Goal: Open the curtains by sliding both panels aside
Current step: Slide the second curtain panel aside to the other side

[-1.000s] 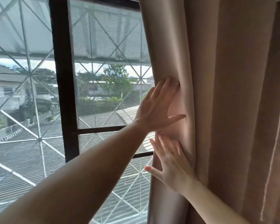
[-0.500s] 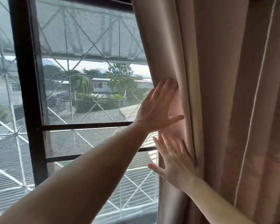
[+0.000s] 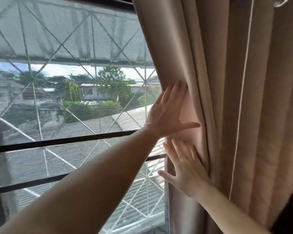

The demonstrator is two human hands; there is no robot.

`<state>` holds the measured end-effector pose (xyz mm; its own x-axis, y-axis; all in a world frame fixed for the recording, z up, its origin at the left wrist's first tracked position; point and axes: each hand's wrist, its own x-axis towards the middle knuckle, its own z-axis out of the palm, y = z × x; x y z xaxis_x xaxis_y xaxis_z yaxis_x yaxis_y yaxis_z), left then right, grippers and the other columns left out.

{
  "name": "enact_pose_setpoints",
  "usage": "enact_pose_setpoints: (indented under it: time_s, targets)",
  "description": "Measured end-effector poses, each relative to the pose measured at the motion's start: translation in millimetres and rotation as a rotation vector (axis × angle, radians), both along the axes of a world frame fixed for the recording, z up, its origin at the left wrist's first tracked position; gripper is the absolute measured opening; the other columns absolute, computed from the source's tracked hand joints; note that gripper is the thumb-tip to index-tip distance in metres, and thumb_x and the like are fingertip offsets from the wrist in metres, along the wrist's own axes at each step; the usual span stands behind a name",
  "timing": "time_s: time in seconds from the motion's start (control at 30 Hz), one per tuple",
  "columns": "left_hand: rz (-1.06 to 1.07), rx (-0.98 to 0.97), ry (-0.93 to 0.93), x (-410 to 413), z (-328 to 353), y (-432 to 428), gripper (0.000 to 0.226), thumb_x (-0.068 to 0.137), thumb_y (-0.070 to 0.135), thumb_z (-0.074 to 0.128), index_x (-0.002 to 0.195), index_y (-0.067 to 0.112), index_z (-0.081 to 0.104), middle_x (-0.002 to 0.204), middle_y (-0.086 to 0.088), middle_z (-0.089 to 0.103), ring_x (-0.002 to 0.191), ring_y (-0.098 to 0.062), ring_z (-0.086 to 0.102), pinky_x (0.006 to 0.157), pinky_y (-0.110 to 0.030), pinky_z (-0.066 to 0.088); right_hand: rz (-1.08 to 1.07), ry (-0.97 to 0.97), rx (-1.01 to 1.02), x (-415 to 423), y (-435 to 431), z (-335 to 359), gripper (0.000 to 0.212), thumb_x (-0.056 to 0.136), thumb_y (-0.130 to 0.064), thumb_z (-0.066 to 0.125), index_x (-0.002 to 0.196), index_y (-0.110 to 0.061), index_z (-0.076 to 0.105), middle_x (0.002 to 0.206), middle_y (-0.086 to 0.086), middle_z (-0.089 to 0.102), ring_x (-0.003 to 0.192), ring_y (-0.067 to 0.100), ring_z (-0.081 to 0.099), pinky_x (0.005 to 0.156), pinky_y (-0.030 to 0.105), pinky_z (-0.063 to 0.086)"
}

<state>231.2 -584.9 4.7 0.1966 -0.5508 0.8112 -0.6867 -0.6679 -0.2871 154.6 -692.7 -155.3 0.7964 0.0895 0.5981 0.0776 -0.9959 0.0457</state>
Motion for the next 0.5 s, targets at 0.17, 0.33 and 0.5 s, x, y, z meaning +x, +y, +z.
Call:
enact_pose_setpoints:
  time_s: [0.17,0.33,0.5]
  targets:
    - [-0.057,0.010,0.055,18.1,4.0,-43.9,0.144,0.075,0.103,0.047,0.175,0.009,0.004,0.185,-0.013,0.003,0.172,-0.032,0.005,0.140,-0.049,0.012,-0.036,-0.028,0.056,10.5,-34.9,-0.5,0.096,0.090,-0.093,0.016,0.167,-0.040,-0.010,0.178,0.005,0.007,0.163,0.024,0.001,0.132,0.054,0.006]
    - [-0.167,-0.051,0.039,32.4,4.6,-86.7,0.145,0.072,0.105,0.049,0.174,0.008,0.011,0.183,-0.014,0.013,0.171,-0.034,0.013,0.139,-0.051,0.020,-0.138,-0.039,0.056,20.3,-66.1,-0.2,0.096,0.091,-0.091,0.021,0.167,-0.039,-0.010,0.177,0.009,0.018,0.162,0.031,0.011,0.131,0.057,0.013]
    - [-0.200,-0.057,0.056,40.0,1.4,-127.5,0.146,0.071,0.106,0.044,0.174,0.008,0.011,0.183,-0.014,0.012,0.172,-0.032,0.009,0.139,-0.051,0.018,-0.221,-0.063,0.013,23.5,-91.9,-2.0,0.098,0.093,-0.084,0.034,0.169,-0.033,0.002,0.171,0.011,0.030,0.154,0.037,0.026,0.126,0.054,0.025]
